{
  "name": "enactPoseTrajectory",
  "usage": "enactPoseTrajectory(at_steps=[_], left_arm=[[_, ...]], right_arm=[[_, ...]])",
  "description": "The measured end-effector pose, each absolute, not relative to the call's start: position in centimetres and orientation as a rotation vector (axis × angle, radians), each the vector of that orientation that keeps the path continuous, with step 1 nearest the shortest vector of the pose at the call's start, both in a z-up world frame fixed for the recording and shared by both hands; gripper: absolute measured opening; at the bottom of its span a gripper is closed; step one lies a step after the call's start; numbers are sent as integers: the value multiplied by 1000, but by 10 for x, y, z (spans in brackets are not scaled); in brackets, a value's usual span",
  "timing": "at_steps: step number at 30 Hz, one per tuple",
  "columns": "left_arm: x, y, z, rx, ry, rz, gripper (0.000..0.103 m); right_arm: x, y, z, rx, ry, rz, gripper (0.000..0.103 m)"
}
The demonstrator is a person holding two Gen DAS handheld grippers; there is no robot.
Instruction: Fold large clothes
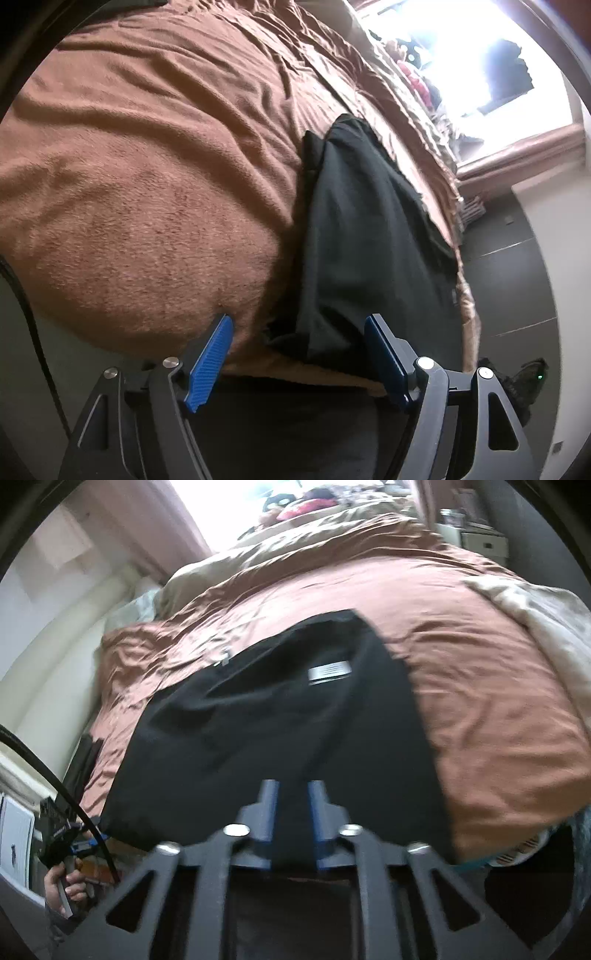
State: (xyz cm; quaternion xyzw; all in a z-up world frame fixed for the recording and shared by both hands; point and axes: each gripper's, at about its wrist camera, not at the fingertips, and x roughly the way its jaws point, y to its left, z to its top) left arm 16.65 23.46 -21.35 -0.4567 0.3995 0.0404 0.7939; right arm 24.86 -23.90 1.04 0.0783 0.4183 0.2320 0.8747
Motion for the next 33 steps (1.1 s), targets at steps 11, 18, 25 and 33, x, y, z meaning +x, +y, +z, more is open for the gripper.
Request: enactPoseTrajectory(at_steps=[11, 18, 25, 33], left_arm=[[194, 225, -225, -1055, 819, 22, 63], [194, 230, -224, -1059, 800, 52, 19], [187, 228, -212, -1064, 755, 45, 16], [181, 230, -221, -1138, 756, 81, 16]], right_arm=[[251, -148, -13, 31, 915, 581, 33], [254, -96, -18, -92, 951, 582, 25], [278, -67, -52, -189, 1017, 485, 20], [343, -33, -60, -192, 1029, 423, 20]])
